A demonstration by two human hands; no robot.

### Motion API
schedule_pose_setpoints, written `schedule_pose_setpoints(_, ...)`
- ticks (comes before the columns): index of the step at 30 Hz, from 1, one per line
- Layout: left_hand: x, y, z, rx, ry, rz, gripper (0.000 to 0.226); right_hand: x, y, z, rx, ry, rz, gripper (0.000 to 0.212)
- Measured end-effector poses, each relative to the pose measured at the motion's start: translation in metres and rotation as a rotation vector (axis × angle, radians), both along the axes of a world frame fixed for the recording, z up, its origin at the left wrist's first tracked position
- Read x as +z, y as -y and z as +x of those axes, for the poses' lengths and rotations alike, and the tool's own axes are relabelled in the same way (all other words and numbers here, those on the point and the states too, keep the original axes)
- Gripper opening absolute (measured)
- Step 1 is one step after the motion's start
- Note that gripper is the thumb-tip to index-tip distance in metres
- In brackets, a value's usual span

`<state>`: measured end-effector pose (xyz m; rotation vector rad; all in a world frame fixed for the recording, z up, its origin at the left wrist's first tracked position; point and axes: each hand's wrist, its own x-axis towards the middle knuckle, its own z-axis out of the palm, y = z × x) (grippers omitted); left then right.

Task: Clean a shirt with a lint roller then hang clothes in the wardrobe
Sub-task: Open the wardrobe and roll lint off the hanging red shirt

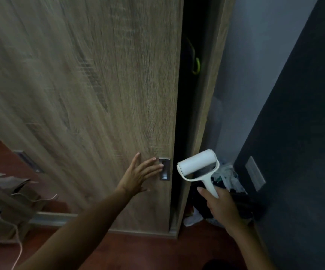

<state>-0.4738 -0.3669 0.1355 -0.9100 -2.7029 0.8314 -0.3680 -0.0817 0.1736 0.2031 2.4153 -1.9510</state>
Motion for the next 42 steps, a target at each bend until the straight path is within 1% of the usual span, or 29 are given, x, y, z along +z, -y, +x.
schedule_pose_setpoints(7,-0.011,0.047,0.000,0.058,0.012,0.010,0.105,-0.005,0.038,-0.009,0.087,0.034,0.049,0.035)
schedule_pose_setpoints(12,-0.010,0.089,0.000,0.090,0.008,0.008,0.107,0.000,0.085,-0.022,0.070,-0.010,0.115,0.040)
schedule_pose_setpoints(16,-0.013,0.126,0.001,0.124,-0.041,-0.038,0.110,-0.002,0.120,-0.034,0.013,0.006,0.066,0.044)
schedule_pose_setpoints(22,-0.015,0.182,0.008,0.182,-0.065,-0.016,0.106,-0.007,0.165,-0.052,-0.017,0.097,0.018,0.039)
schedule_pose_setpoints(25,-0.017,0.206,0.017,0.258,-0.076,0.030,0.099,-0.010,0.186,-0.054,0.004,0.112,0.019,0.038)
schedule_pose_setpoints(29,-0.019,0.233,0.027,0.408,-0.120,0.035,0.101,-0.010,0.213,-0.052,0.070,0.117,0.025,0.037)
schedule_pose_setpoints(33,-0.019,0.255,0.034,0.496,-0.114,0.071,0.097,-0.009,0.233,-0.051,0.100,0.133,0.027,0.037)
schedule_pose_setpoints(36,-0.018,0.268,0.039,0.503,-0.117,0.174,0.095,-0.009,0.244,-0.053,0.102,0.133,0.030,0.038)
schedule_pose_setpoints(38,-0.014,0.275,0.042,0.474,-0.155,0.245,0.096,-0.010,0.252,-0.055,0.115,0.136,0.043,0.038)
schedule_pose_setpoints(42,0.012,0.284,0.030,0.390,-0.195,0.261,0.094,-0.013,0.272,-0.062,0.130,0.117,0.069,0.036)
